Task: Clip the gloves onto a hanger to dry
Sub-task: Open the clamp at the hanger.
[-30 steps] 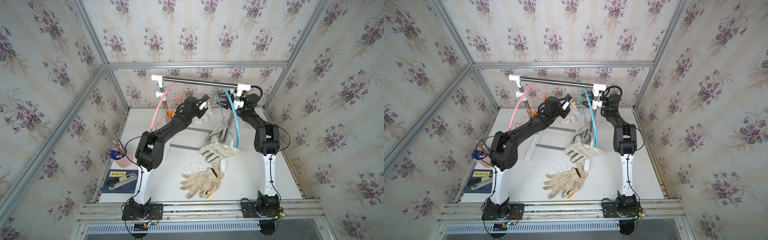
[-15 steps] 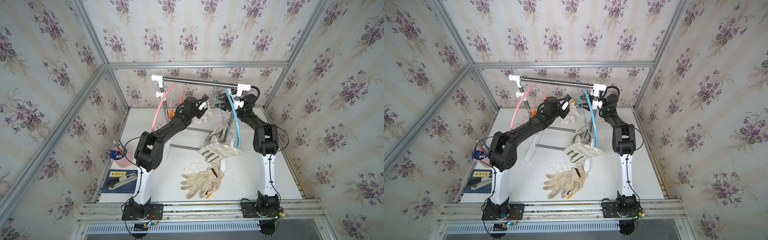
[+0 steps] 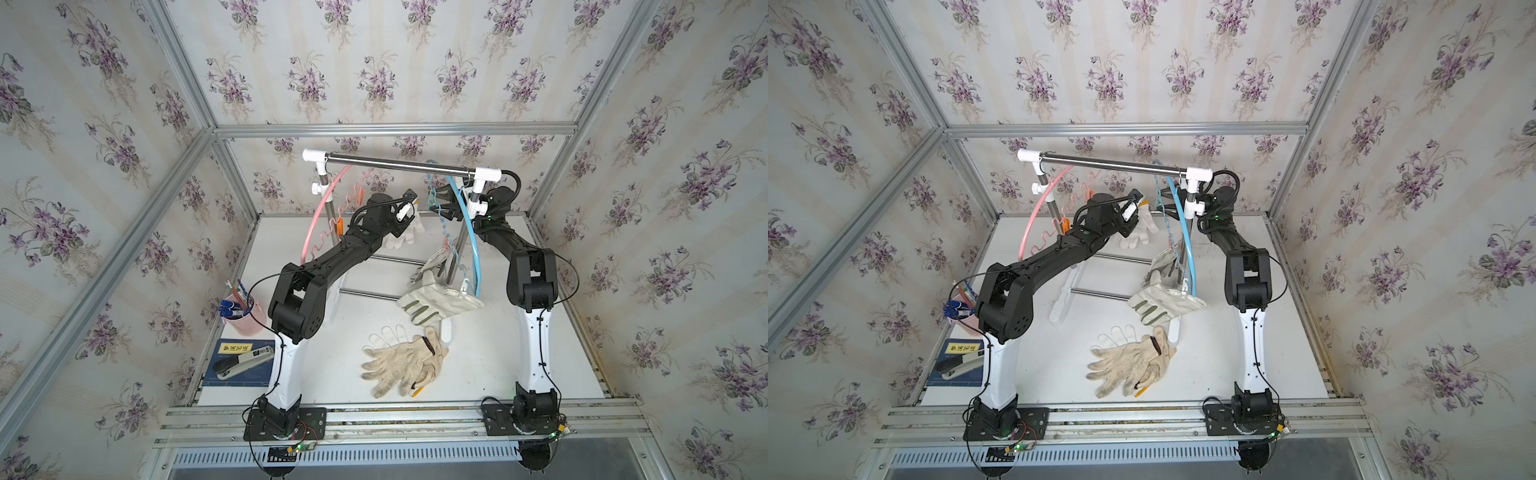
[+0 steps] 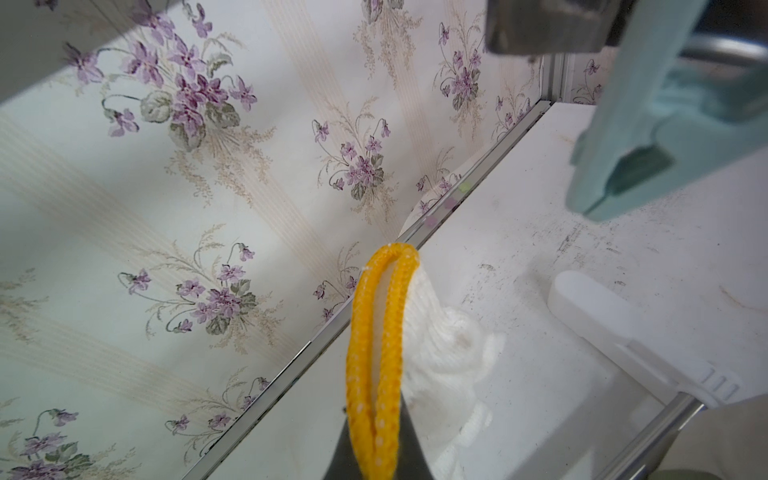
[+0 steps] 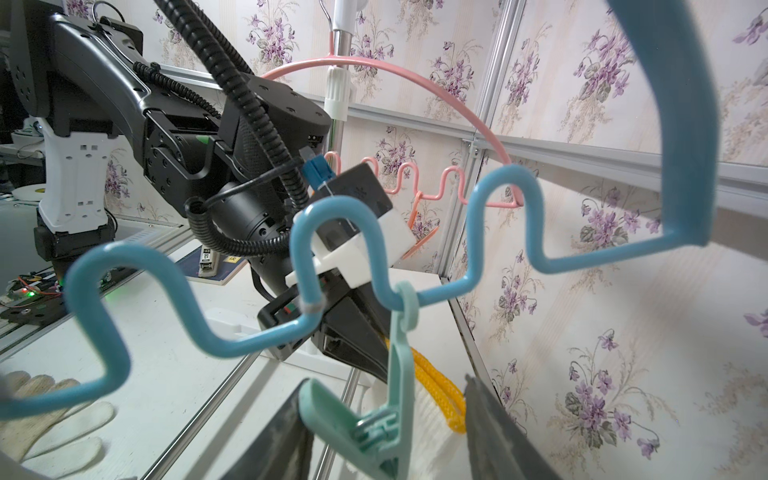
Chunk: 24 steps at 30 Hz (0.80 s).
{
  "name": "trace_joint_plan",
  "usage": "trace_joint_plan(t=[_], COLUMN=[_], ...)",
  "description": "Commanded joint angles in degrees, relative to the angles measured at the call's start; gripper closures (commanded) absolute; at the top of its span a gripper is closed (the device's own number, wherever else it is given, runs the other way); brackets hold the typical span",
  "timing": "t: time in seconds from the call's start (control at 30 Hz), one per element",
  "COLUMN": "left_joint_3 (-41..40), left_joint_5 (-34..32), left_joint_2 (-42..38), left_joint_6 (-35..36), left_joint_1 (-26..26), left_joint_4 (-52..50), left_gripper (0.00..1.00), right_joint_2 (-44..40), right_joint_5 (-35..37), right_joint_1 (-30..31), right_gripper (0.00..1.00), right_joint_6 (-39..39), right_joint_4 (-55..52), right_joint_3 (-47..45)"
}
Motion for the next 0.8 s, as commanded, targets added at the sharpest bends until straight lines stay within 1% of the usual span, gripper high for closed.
trace_joint_plan(t=[0.0,0.57,0.77], left_joint_3=[-0.1,0.4,0.4], left_joint_5=[0.0,-0.2,-0.4], left_joint_2=[-0.9,-0.9,-0.9], left_joint_6=[0.2,0.3,0.3], left_joint_1=[0.0,0.0,0.0], left_joint_4=[2.0,1.3,1.4], left_gripper=[1.0,1.0,1.0], right_joint_2=[-0.3,0.4,0.4], right_joint_5=[0.0,0.3,0.4], right_joint_1=[0.1,1.0,1.2], right_gripper=[0.42,0.43,0.49], right_joint_6=[-0.1,0.2,0.3], right_joint_4=[0.4,0.6,0.5], right_joint_3=[0.8,1.7,1.8])
